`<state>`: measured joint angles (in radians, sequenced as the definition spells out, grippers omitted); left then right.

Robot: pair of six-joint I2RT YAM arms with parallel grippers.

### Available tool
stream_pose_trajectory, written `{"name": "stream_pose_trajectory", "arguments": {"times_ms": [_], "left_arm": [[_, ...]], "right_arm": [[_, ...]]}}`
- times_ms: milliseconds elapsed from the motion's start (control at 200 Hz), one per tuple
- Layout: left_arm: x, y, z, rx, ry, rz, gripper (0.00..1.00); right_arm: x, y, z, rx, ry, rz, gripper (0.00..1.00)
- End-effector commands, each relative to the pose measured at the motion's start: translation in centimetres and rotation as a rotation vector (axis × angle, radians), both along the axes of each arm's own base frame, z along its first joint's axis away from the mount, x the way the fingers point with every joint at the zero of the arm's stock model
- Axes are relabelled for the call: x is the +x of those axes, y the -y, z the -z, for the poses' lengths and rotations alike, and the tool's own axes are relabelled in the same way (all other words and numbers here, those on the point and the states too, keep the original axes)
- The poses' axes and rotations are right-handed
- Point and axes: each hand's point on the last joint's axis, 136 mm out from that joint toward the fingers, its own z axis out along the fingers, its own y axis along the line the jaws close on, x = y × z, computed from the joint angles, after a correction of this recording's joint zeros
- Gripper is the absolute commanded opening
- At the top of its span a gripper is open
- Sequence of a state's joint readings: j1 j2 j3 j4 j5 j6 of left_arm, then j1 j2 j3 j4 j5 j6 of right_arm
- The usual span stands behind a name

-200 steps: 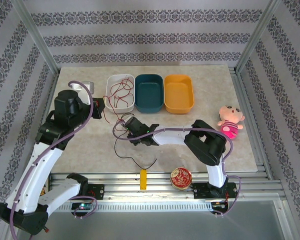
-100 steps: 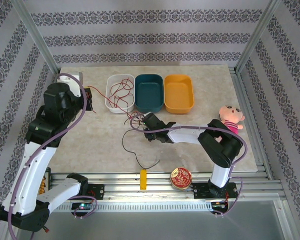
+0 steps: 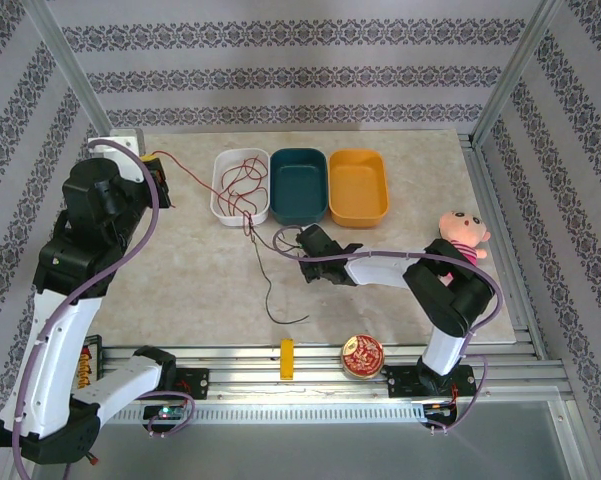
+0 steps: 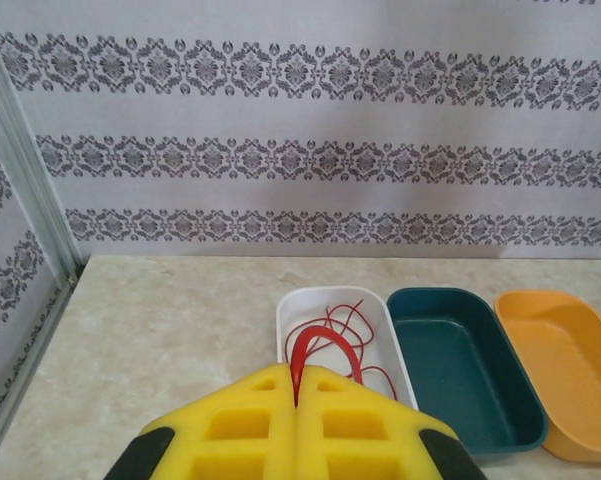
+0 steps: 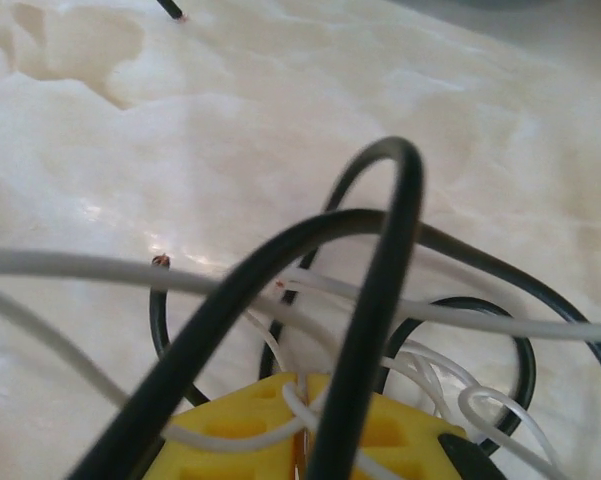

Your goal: Untangle the cables

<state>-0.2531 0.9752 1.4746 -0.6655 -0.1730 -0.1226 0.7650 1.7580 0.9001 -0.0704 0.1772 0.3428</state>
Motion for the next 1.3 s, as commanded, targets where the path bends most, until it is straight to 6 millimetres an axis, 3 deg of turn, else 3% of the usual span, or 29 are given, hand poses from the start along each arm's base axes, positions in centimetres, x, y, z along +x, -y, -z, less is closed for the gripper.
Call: {"name": "stream_pose_trajectory", "arguments": {"times_ms": [0, 335, 530, 635, 824, 1024, 1134, 1294], "left_arm": [[-0.3, -1.5, -3.3, 0.021, 0.098, -0.061, 0.00], [-0.1, 1.3, -3.8, -0.045, 0.104, 0.087, 0.00], [-0.9, 5.3, -4.0, -0.133, 0.097, 0.315, 0.00], [-1.1, 7.3, -3.4, -0.187, 0.062, 0.416, 0.00], [-1.5, 9.8, -3.0, -0.285, 0.028, 0.557, 0.00], [-1.5, 10.4, -3.7, -0.313, 0.044, 0.587, 0.00], [-1.5, 10.4, -3.8, -0.317, 0.049, 0.589, 0.00], [-1.7, 10.3, -3.9, -0.316, 0.053, 0.587, 0.00]], "right_arm": [[-0.2, 2.3, 0.3, -0.026, -0.018, 0.063, 0.03], [-0.2, 3.1, 0.2, -0.019, -0.032, 0.079, 0.04], [-0.7, 2.6, -0.9, 0.026, -0.024, 0.054, 0.27], [-0.9, 1.8, -3.4, 0.094, 0.014, 0.020, 0.42], [-1.5, -0.1, -9.0, 0.231, 0.107, -0.069, 0.52], [-2.2, -4.2, -14.9, 0.351, 0.242, -0.206, 0.62], [-2.0, -6.7, -16.3, 0.379, 0.292, -0.261, 0.66], [-0.7, -9.6, -16.1, 0.400, 0.294, -0.291, 0.64]]}}
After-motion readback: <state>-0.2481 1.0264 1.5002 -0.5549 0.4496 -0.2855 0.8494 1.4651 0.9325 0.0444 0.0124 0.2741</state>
